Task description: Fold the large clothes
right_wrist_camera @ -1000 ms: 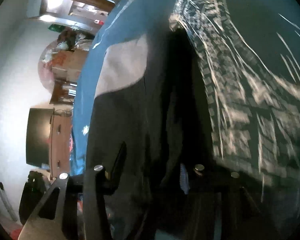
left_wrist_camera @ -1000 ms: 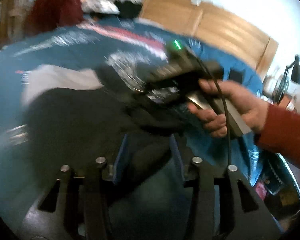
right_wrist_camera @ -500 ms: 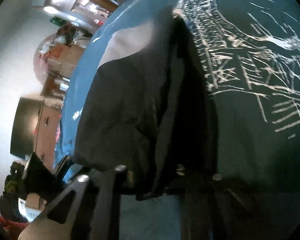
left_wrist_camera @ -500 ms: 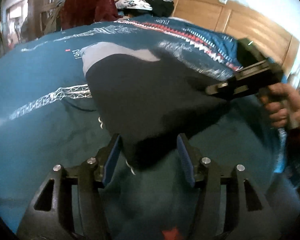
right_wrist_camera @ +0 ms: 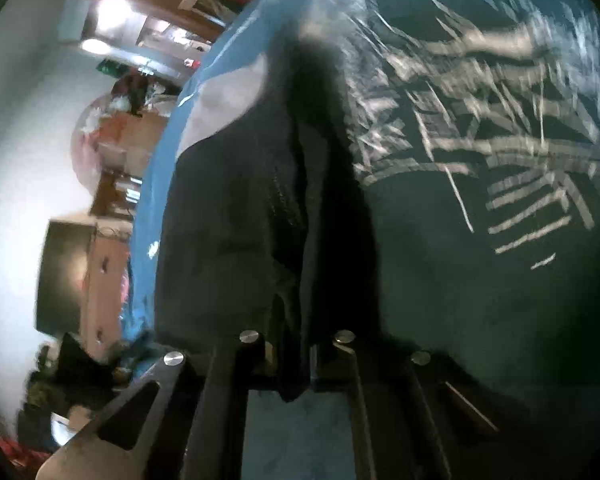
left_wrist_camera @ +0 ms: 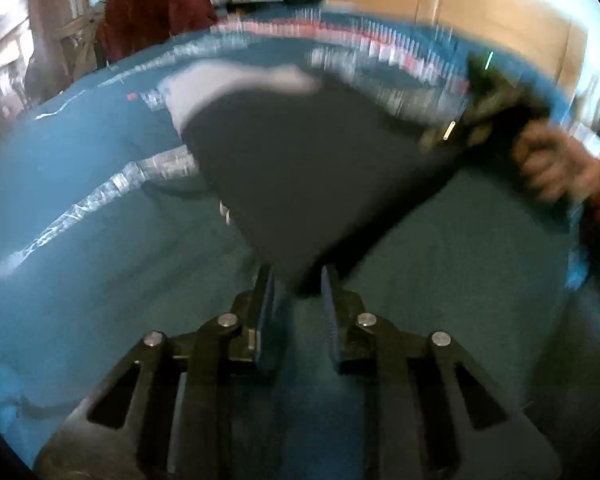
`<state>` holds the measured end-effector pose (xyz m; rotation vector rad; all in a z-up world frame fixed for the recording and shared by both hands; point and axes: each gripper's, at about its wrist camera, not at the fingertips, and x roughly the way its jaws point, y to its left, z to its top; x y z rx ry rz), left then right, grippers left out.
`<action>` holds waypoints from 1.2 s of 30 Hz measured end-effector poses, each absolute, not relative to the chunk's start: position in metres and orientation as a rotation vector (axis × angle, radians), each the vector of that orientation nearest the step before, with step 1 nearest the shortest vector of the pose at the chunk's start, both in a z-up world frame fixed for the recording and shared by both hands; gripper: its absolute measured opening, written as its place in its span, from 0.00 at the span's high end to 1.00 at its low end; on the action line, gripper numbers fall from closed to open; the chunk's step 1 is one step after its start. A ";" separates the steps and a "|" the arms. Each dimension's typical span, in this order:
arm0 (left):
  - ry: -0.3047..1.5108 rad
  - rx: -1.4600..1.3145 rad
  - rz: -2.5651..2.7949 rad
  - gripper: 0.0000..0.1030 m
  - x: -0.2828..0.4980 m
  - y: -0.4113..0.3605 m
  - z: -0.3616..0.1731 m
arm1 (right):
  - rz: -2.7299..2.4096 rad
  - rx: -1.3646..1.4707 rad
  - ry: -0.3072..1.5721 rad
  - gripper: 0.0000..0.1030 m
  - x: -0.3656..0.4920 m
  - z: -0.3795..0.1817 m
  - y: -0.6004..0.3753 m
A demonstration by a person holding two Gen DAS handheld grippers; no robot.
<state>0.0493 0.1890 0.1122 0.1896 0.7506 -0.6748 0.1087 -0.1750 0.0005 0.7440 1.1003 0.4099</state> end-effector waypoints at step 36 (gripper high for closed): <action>0.926 -0.181 -0.586 0.56 0.181 0.200 0.076 | 0.278 0.457 1.005 0.39 0.077 0.048 -0.179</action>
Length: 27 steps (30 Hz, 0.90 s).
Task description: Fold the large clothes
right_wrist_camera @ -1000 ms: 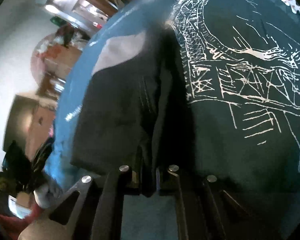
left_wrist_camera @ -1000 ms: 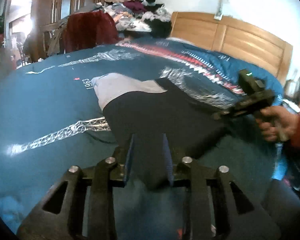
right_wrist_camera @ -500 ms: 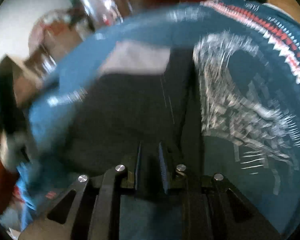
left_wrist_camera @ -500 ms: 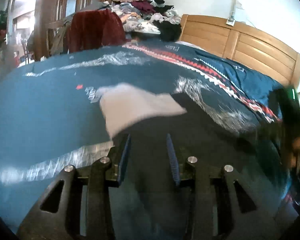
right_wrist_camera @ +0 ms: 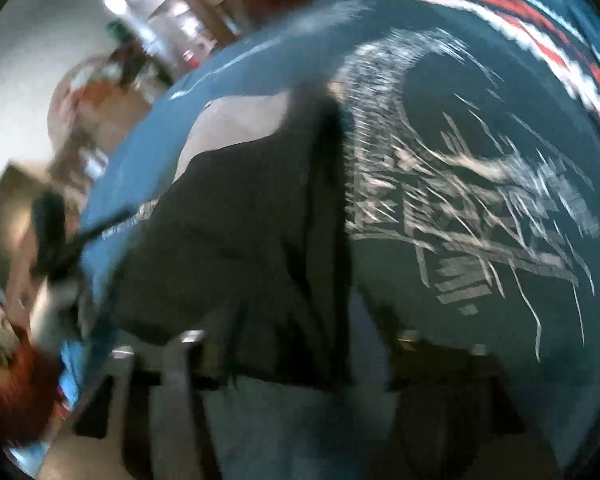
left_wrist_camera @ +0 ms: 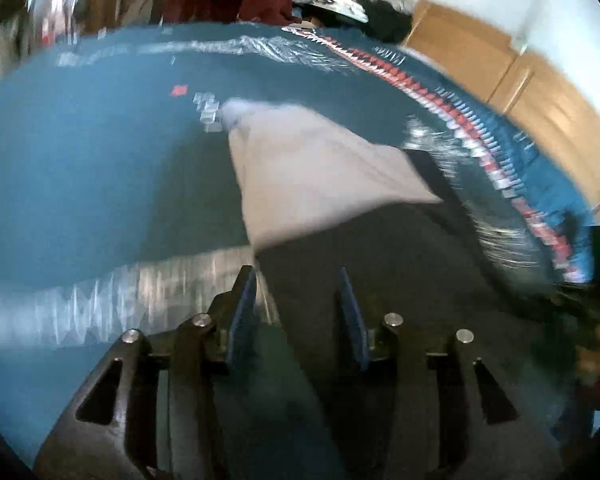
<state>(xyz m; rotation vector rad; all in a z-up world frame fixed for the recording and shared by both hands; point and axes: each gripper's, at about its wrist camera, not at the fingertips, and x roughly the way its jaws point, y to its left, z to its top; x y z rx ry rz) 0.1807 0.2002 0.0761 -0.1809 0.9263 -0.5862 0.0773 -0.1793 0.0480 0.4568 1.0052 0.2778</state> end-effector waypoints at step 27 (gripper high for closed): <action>1.091 -0.515 -0.807 0.71 0.142 0.233 0.086 | 0.467 0.744 1.073 0.88 0.083 0.047 -0.124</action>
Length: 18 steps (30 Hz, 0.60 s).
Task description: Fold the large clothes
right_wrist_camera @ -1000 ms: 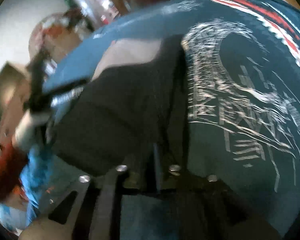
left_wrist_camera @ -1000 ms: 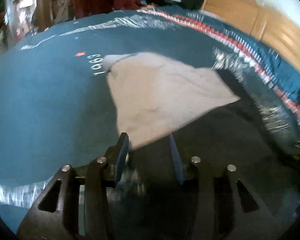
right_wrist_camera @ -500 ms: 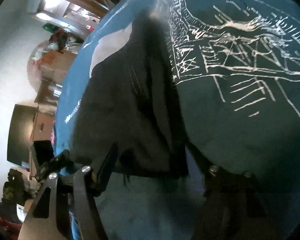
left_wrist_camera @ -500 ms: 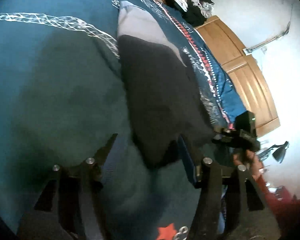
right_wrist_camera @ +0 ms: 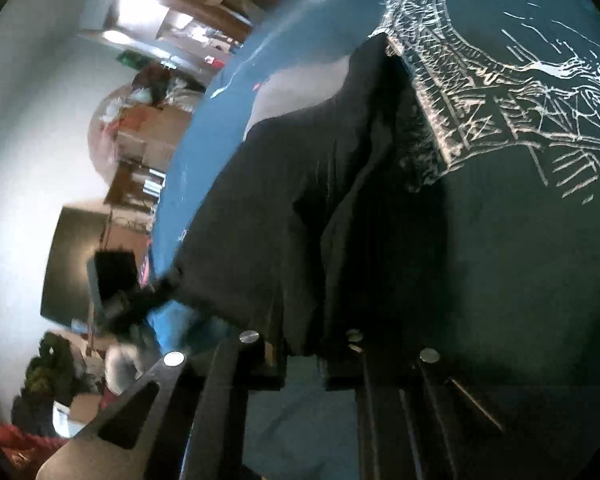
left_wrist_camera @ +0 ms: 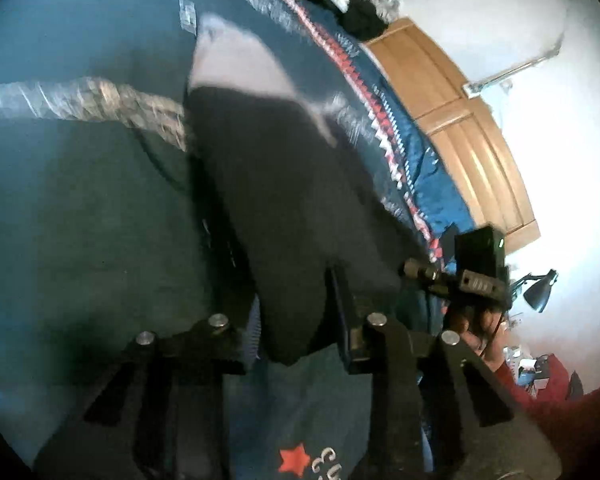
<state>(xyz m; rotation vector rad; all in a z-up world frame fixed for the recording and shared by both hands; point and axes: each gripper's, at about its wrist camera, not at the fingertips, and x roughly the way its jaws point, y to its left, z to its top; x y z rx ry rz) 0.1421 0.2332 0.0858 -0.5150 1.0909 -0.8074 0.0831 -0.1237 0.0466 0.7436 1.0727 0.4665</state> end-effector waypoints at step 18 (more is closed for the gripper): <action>0.886 -0.378 -0.754 0.60 0.129 0.242 0.097 | 0.312 0.439 0.913 0.68 0.165 0.102 -0.146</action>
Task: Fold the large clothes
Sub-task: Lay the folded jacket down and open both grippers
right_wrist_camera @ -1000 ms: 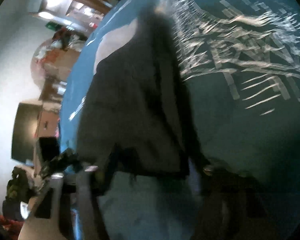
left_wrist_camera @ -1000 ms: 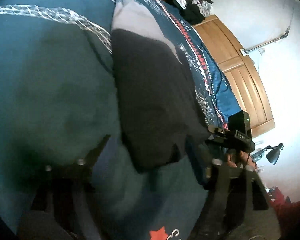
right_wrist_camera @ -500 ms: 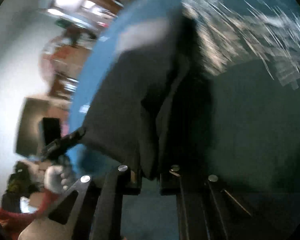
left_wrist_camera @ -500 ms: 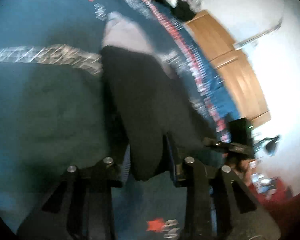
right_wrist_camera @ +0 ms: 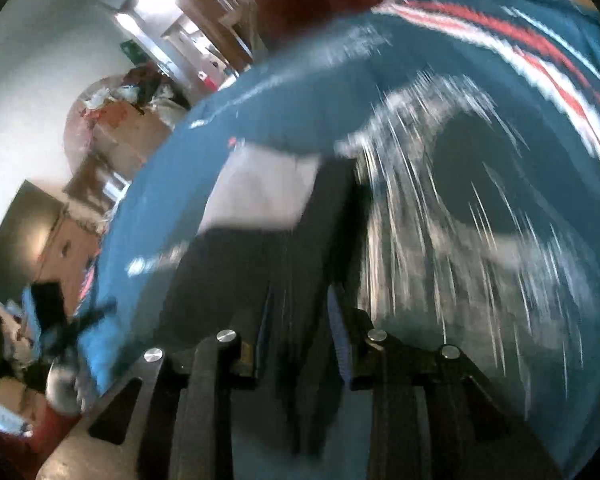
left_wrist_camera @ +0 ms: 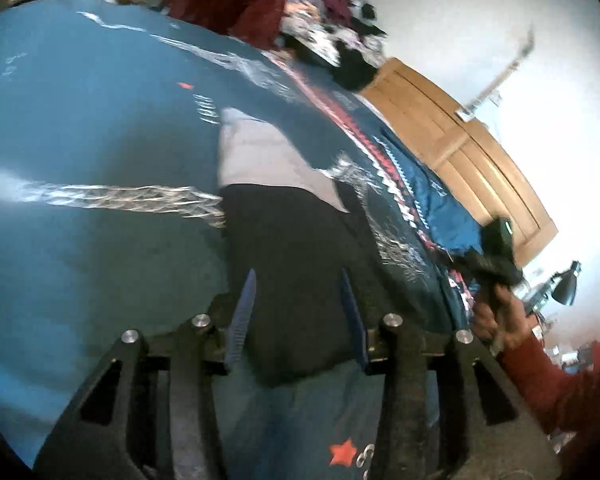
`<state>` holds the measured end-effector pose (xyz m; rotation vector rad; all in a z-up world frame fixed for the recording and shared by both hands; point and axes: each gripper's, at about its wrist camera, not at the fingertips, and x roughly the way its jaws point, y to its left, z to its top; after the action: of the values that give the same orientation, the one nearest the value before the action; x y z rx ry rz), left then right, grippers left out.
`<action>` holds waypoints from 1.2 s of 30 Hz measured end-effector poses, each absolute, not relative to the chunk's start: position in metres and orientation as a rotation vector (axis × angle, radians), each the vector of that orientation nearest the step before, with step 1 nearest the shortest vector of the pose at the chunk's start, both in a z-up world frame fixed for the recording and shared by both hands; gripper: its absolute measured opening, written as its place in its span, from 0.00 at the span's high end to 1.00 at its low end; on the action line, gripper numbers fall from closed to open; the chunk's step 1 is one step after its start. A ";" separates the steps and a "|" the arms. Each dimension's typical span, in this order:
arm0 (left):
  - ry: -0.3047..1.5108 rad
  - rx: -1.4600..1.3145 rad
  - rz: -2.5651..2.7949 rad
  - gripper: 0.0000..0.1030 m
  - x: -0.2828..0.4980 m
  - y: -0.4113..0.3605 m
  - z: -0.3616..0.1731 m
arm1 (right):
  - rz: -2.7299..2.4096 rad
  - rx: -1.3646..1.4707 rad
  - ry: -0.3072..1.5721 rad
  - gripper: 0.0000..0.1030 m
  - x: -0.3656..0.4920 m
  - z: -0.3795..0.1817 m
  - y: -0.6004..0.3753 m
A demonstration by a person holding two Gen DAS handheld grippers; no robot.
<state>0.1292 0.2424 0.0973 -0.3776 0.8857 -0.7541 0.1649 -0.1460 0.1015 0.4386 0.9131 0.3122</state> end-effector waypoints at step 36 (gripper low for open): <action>0.933 -0.126 -0.306 0.20 0.043 0.213 0.047 | -0.021 0.133 0.932 0.12 -0.022 0.077 -0.052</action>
<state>0.0433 0.2130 0.0473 -0.1258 0.9335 -0.3061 -0.0224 -0.0519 0.0775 0.1332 0.9324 -0.0207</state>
